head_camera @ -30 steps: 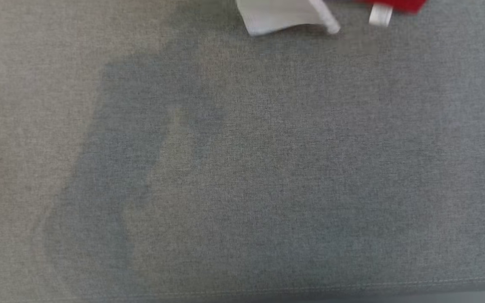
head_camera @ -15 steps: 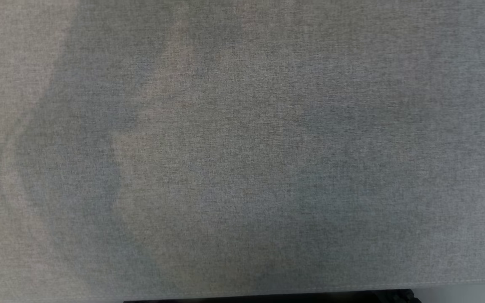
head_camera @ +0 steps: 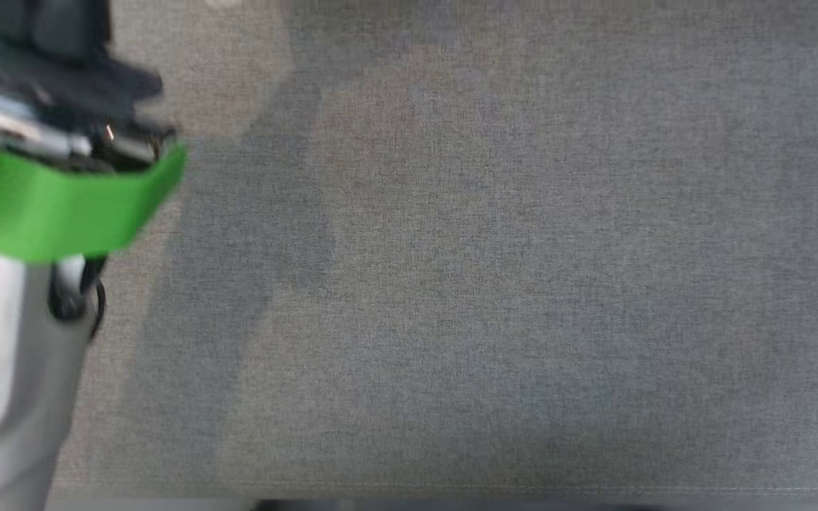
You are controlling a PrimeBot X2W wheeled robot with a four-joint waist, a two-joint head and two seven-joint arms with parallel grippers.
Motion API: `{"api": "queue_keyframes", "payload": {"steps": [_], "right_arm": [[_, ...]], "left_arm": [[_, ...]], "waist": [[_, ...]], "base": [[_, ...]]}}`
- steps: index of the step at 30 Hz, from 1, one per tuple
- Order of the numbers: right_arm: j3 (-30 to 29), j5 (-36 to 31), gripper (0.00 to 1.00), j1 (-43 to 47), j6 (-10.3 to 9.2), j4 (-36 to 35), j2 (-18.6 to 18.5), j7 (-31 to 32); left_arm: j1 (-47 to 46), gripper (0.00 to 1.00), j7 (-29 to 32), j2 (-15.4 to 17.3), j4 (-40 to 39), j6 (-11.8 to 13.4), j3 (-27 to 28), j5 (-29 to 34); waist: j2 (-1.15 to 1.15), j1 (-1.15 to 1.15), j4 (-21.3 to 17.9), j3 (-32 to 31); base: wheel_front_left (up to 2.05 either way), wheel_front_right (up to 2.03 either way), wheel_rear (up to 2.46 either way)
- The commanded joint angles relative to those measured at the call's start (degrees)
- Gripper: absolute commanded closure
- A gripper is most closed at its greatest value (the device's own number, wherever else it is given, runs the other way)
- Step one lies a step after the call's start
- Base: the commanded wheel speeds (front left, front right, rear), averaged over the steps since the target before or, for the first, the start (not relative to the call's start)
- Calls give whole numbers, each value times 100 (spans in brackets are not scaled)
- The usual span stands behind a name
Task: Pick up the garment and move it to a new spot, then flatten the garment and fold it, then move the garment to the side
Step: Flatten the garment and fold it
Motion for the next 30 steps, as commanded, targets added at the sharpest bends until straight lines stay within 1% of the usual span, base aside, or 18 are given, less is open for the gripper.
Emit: {"api": "queue_keyframes", "payload": {"steps": [1, 3, 5, 7, 11, 15, 18, 23, 28, 30], "right_arm": [[-90, 104, 100, 442, -1, -207, 10, -13], [-214, 151, 100, 1032, -1, -514, 11, -14], [-417, 164, 100, 1600, -1, -743, 67, -14], [-610, 139, 100, 2131, -1, -905, 167, -14], [-849, 41, 100, 3048, -2, -1116, 321, -15], [-1000, 8, 100, 3873, -4, -1240, 504, -15], [-1135, 25, 100, 4382, -5, -1370, 642, -15], [-1369, -22, 100, 5072, -5, -1572, 831, -15], [-1440, -65, 100, 5527, -5, -1714, 940, -15], [-1407, -74, 100, 5579, -5, -1708, 947, -15]], "left_arm": [[543, 100, 1, 27, -105, -46, 70, -55], [1297, 100, 0, 6, -222, -84, 107, -34], [2020, 100, 0, -117, -235, -66, 144, -83], [2614, 100, -1, -241, -189, -109, 174, -85], [3573, 100, -1, -601, -90, -231, 262, -31], [4285, 100, 0, -823, -4, -354, 324, 196], [4674, 100, -1, -852, 5, -420, 336, 398], [5247, 100, 0, -746, -126, -494, 252, 715], [5632, 100, 0, -624, -325, -517, 96, 904], [5603, 100, 0, -664, -361, -514, 97, 907]], "waist": [[0, 0, -89, -800], [0, 0, -117, -1001], [0, 0, -144, -1184], [0, 0, -174, -1354], [0, 0, -213, -1671], [0, 0, -252, -1950], [0, 0, -277, -2086], [0, 0, -343, -2203], [0, 0, -403, -2210], [0, 0, -422, -2182]], "base": [[0, 0, 0], [0, 0, 0], [0, 0, 0], [0, 0, 0], [0, 0, 0], [0, 0, 0], [0, 0, 0], [0, 0, 0], [0, 0, 0], [0, 0, 0]]}}
